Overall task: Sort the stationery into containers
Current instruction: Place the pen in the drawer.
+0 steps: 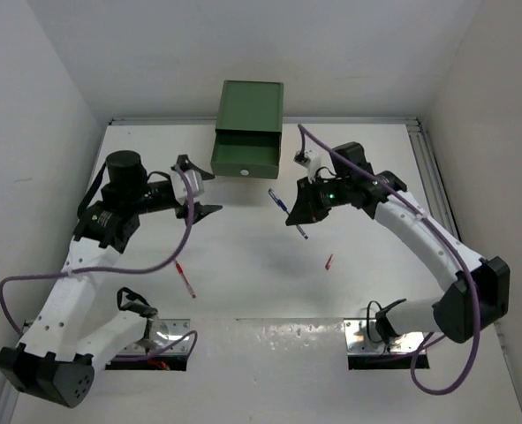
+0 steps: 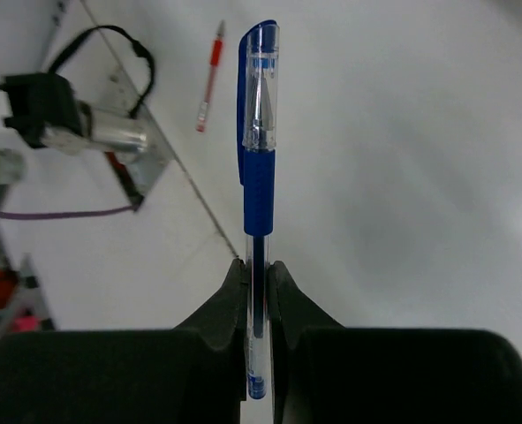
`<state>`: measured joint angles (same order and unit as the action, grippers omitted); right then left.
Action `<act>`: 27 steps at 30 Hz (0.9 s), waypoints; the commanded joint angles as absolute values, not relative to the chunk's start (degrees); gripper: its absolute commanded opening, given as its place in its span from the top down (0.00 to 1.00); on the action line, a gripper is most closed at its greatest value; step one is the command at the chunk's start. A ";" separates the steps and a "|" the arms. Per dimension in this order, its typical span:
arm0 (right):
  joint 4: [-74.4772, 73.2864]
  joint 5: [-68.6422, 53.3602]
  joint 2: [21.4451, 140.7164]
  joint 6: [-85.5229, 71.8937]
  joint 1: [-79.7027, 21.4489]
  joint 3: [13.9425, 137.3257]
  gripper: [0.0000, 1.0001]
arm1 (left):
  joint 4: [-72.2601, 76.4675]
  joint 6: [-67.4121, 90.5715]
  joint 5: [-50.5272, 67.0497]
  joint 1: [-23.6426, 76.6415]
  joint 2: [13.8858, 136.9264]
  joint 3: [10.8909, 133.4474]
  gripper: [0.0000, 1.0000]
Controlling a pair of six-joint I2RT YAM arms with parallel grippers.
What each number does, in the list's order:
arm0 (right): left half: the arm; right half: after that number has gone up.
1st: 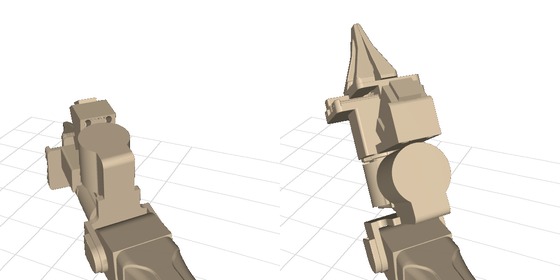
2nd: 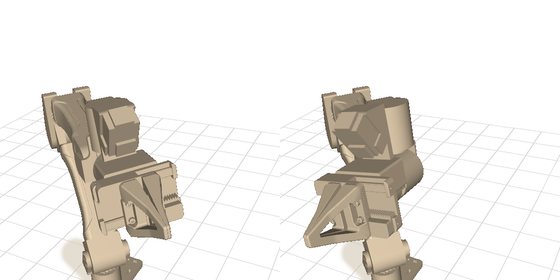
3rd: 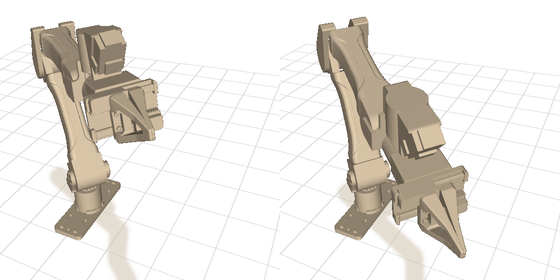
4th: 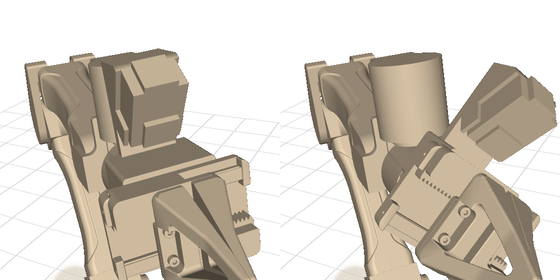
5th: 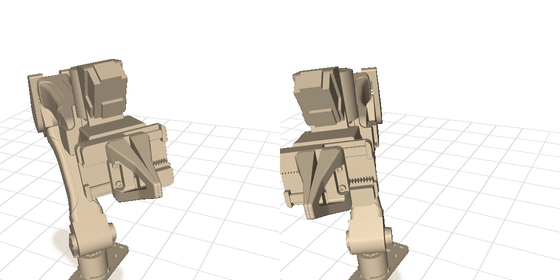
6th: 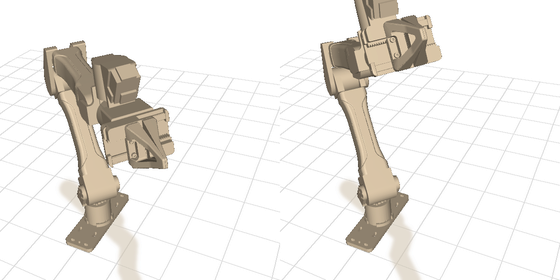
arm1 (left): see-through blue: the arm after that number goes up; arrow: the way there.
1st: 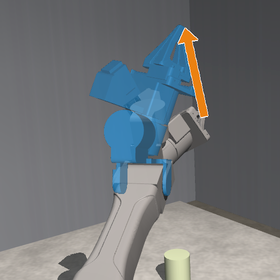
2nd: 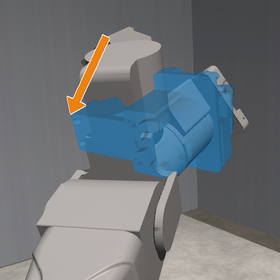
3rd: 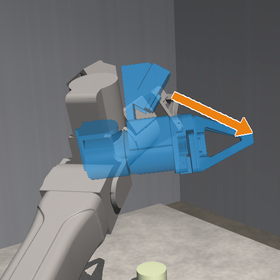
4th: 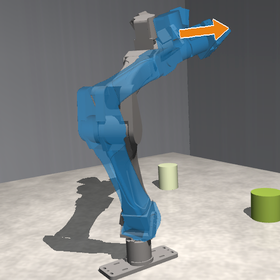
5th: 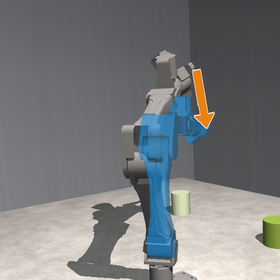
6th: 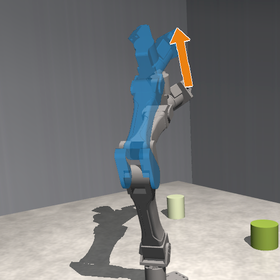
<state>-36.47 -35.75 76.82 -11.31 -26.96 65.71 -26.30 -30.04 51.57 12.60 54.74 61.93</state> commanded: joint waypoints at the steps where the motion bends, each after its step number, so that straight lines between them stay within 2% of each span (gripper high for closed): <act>1: -28.85 -49.47 79.01 -25.91 -25.58 68.29 1.00 | -27.86 -47.01 47.75 18.26 52.65 59.69 0.26; 3: -27.78 -50.54 79.89 -26.72 -26.28 69.60 1.00 | -27.69 -48.87 44.58 20.99 52.91 59.68 0.26; 6: -30.04 -47.74 80.07 -21.55 -28.30 72.14 1.00 | -28.56 -43.35 44.55 22.32 56.06 62.22 0.28; 11: -32.34 -40.97 79.37 -11.00 -31.81 74.26 1.00 | -21.10 -22.79 52.99 22.41 60.20 64.07 0.32; 16: -40.59 -39.03 82.26 -2.82 -33.84 80.50 1.00 | -23.19 -36.95 47.73 26.98 57.48 64.15 0.40; 19: -43.15 -33.78 83.93 -0.44 -35.15 82.96 1.00 | -27.33 -41.56 43.52 28.56 58.09 66.53 0.42; 22: -41.14 -25.00 85.51 5.52 -36.30 84.72 1.00 | -27.68 -40.09 41.05 28.04 57.75 66.80 0.43; 27: -43.94 -17.59 95.87 18.27 -34.28 103.15 1.00 | -24.70 -30.44 36.49 23.13 54.85 63.81 0.47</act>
